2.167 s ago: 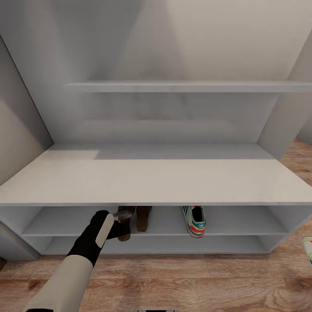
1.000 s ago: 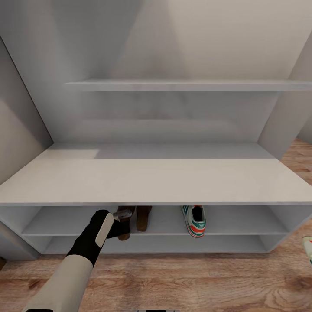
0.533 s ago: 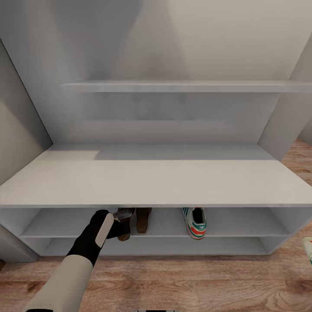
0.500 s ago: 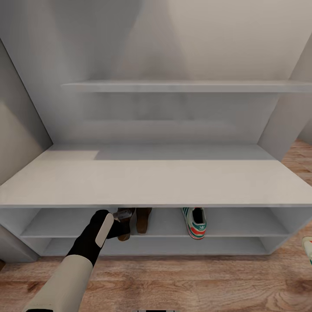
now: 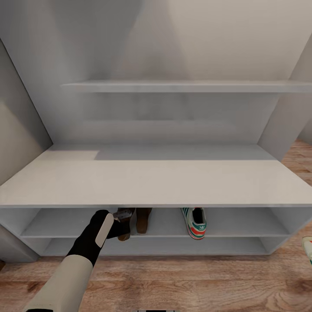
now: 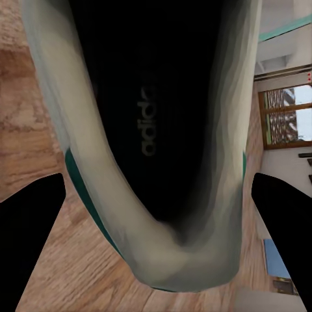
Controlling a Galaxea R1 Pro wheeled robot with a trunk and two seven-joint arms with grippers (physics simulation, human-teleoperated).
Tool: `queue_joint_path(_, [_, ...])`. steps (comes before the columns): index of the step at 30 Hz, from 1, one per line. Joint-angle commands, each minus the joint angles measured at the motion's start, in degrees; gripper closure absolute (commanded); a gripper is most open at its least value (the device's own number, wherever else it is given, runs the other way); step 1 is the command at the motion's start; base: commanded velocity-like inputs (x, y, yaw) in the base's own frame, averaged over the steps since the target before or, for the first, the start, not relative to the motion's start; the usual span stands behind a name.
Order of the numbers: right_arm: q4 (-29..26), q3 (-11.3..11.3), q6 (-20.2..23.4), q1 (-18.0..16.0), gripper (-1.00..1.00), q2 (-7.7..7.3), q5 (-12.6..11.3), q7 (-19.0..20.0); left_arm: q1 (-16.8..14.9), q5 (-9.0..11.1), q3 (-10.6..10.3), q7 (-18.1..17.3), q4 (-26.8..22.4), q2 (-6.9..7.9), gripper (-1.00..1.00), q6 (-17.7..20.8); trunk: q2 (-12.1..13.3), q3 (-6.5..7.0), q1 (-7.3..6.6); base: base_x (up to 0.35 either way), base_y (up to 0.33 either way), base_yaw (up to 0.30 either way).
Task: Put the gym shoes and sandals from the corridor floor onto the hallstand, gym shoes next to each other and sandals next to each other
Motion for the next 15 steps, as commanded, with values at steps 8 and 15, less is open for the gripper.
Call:
queue_joint_path(8, [0.26,0.12,-0.39,-0.10,1.00,0.01,0.12,-0.12,0.00,0.10,0.05,0.52,-0.23,-0.02,1.00,0.12,-0.02,-0.06,0.80,0.000,0.000,0.000])
queue_joint_path(15, [0.26,0.12,-0.39,-0.10,1.00,0.01,0.11,-0.12,0.00,0.16,-0.04,0.52,-0.31,-0.02,1.00,0.12,-0.02,-0.06,0.80,0.000,0.000,0.000])
